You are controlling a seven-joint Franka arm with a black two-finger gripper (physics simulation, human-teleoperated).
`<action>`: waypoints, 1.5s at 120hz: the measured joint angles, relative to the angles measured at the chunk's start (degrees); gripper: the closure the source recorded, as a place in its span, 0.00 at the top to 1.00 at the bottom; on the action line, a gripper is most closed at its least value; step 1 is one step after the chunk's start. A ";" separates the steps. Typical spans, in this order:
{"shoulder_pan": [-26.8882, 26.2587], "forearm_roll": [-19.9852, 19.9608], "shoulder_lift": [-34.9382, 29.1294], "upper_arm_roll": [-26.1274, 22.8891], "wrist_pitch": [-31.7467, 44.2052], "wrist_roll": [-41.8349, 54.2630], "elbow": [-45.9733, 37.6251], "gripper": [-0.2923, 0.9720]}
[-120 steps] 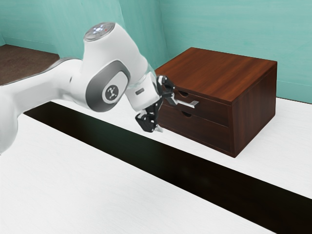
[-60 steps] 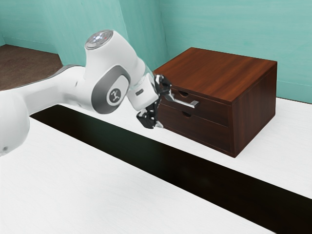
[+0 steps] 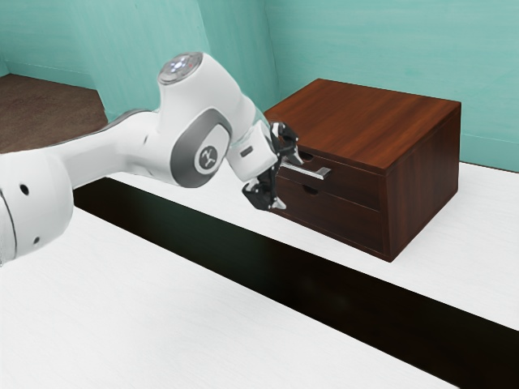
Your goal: Pull the drawer handle with one arm to open the drawer
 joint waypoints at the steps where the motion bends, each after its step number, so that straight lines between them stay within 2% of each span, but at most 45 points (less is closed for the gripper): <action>1: -0.02 0.00 0.11 0.00 0.02 0.00 -0.01 0.77; 11: -0.10 0.02 0.69 0.00 0.18 -0.01 -0.07 0.79; 21: -0.13 -0.01 0.81 0.00 0.29 -0.05 -0.30 0.86; 33: -0.11 -0.02 0.66 0.01 0.28 -0.11 -0.18 0.77; 64: 0.13 0.18 1.27 -0.03 0.23 -0.28 -0.88 0.79; 88: 0.63 0.32 -0.24 0.11 -0.01 -0.38 -1.76 0.72; 101: 1.47 0.29 -1.24 0.13 0.00 -0.42 -3.52 0.77; 119: 1.84 -0.18 -3.64 0.19 0.04 -0.49 -5.97 0.73; 131: 1.83 -0.52 -4.80 0.20 0.13 -0.56 -7.42 0.77; 180: 1.88 -0.82 -9.82 -0.01 0.65 -1.22 -13.63 0.77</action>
